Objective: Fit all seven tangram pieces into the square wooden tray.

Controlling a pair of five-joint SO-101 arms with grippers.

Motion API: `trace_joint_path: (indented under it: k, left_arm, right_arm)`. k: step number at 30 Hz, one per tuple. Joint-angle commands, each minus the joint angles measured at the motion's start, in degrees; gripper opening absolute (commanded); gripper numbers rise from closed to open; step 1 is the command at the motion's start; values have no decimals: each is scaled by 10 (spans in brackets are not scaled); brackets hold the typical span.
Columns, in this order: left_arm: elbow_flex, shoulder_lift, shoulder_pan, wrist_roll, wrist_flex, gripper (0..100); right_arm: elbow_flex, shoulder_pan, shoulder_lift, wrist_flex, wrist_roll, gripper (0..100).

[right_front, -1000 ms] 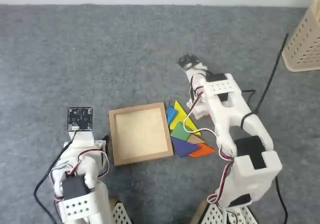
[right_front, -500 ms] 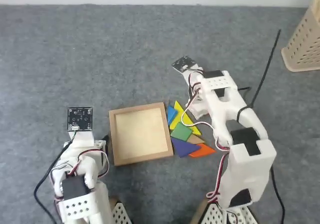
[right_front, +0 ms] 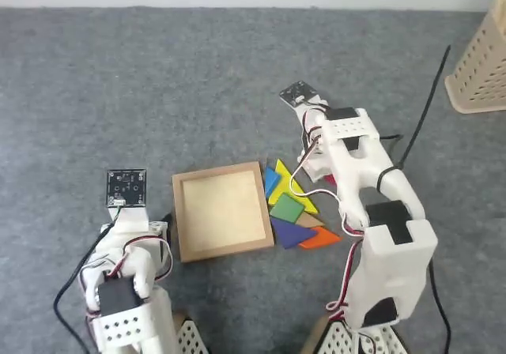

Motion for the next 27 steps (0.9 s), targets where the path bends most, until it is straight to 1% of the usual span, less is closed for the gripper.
trace_joint_path:
  k: [1, 4, 8, 11, 16, 19, 23, 27]
  left_arm:
    - [-2, -9, -3, 5, 2, 225]
    - [-2, -9, -3, 5, 2, 225]
    - [-2, -9, -3, 5, 2, 225]
    - [-2, -9, -3, 5, 2, 225]
    - [-2, -9, -3, 5, 2, 225]
    - [-2, -9, -3, 5, 2, 225]
    - [-2, -9, -3, 5, 2, 225]
    - [-2, -9, -3, 5, 2, 225]
  right_arm:
    - [-17, 0, -2, 7, -16, 145]
    - [-35, -5, -3, 36, -55, 171]
    - [-69, -5, -3, 74, -96, 277]
    - [-84, -11, -3, 78, -108, 329]
    - [-119, -44, -1, 75, -142, 333]
    - [-128, -59, 4, 53, -170, 333]
    - [-127, -49, 4, 39, -197, 333]
    - [-127, -30, 7, 18, -198, 333]
